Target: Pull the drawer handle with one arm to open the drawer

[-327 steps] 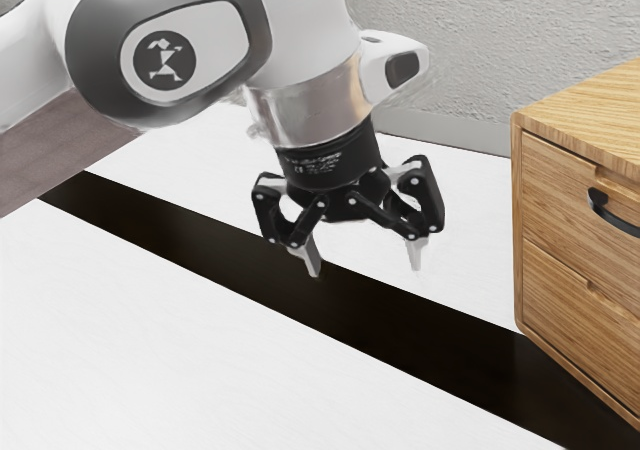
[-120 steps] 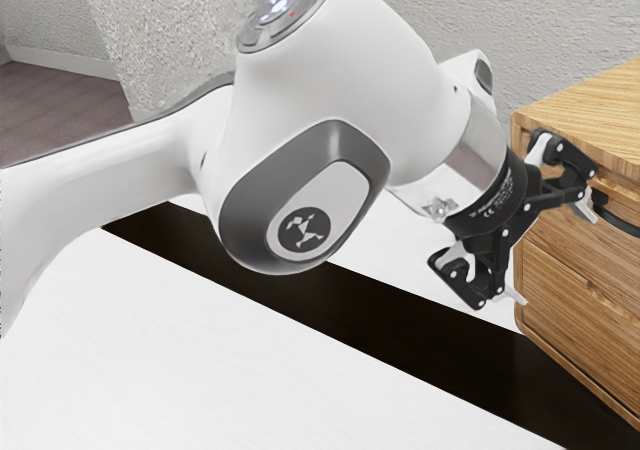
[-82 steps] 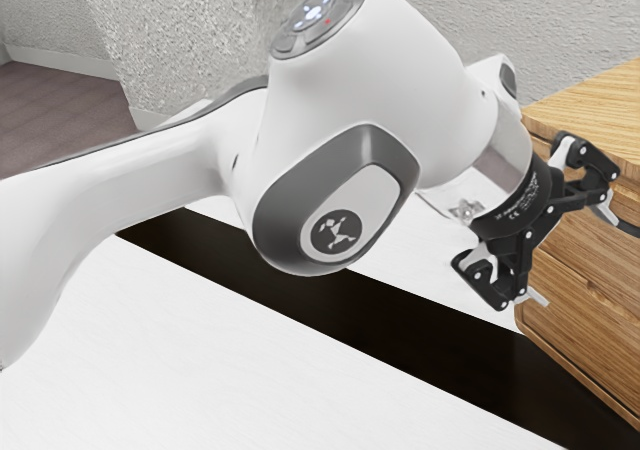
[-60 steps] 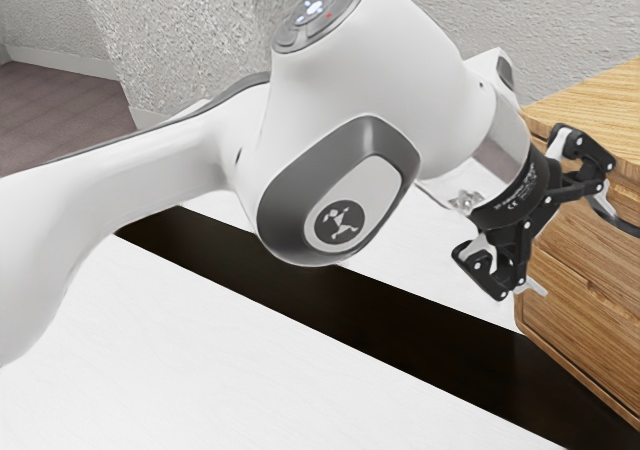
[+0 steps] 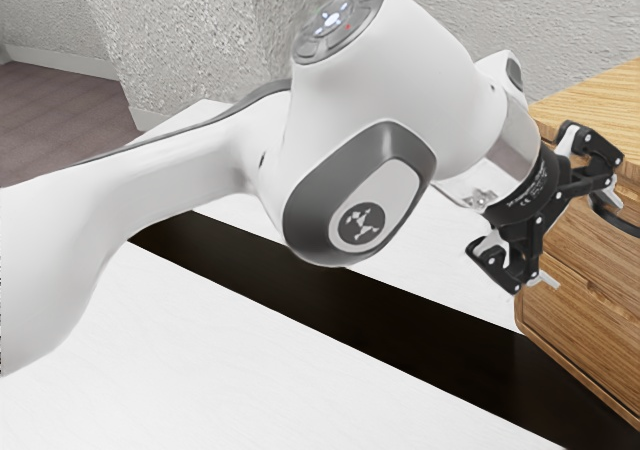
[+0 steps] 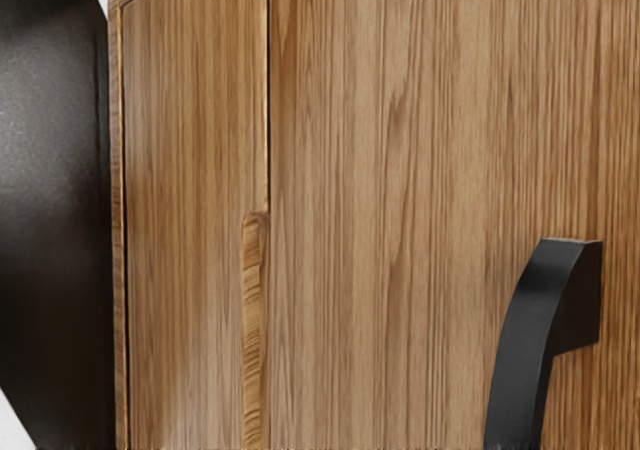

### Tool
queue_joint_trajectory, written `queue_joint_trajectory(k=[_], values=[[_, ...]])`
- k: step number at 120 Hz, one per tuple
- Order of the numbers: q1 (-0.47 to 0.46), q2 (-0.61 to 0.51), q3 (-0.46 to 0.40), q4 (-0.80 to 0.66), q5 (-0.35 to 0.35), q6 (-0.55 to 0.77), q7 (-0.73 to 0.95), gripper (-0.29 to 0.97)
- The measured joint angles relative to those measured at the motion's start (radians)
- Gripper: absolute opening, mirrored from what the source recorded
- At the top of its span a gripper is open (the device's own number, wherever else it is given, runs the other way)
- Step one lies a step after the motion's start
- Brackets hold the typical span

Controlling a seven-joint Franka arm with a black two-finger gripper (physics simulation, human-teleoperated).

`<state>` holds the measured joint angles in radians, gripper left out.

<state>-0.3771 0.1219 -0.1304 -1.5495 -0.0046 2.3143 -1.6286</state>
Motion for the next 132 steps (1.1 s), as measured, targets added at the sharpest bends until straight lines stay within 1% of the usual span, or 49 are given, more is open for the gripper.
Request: queue_joint_trajectory(k=[70, 132], values=[[-0.011, 0.019, 0.001, -0.023, -0.007, 0.019, 0.005, 0.68], [-0.015, -0.102, 0.008, -0.174, -0.010, 0.043, 0.002, 0.68]])
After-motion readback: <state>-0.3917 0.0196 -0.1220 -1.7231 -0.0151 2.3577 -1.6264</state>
